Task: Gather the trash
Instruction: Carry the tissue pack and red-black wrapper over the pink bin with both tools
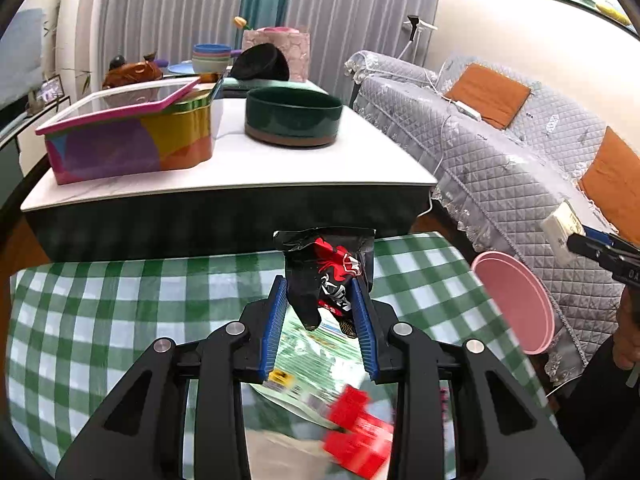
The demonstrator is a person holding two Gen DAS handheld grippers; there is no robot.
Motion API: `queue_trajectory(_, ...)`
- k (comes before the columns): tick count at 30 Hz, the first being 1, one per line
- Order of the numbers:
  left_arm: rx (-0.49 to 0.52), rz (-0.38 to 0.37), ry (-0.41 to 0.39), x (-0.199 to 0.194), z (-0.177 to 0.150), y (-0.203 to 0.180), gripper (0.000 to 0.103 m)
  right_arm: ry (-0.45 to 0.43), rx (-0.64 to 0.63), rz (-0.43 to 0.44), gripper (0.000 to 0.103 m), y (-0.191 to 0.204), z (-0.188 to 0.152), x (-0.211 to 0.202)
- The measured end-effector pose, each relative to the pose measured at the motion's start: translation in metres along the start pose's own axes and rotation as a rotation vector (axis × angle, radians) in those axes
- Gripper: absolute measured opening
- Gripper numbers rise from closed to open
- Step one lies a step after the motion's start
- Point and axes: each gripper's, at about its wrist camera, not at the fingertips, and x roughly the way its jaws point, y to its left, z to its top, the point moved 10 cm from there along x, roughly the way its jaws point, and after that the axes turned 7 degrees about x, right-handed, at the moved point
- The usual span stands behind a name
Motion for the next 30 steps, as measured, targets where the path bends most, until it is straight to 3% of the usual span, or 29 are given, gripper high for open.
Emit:
queue_trajectory(10, -0.018, 0.011, -0.025, -0.022, -0.01, -0.049, 0.033, -0.054, 0.139, -0.056, 0.068, -0.075, -0.015, -0.028)
queue_trajectory(17, 0.012, 0.003, -0.02, -0.017, -0.013, -0.083, 0.033, -0.087, 0.218, -0.099, 0.068, -0.124, -0.017, -0.04)
queue_trajectory(30, 0.068, -0.041, -0.023, 0.005, -0.006, -0.145, 0.033, -0.122, 0.242, -0.156, 0.068, -0.149, -0.015, -0.048)
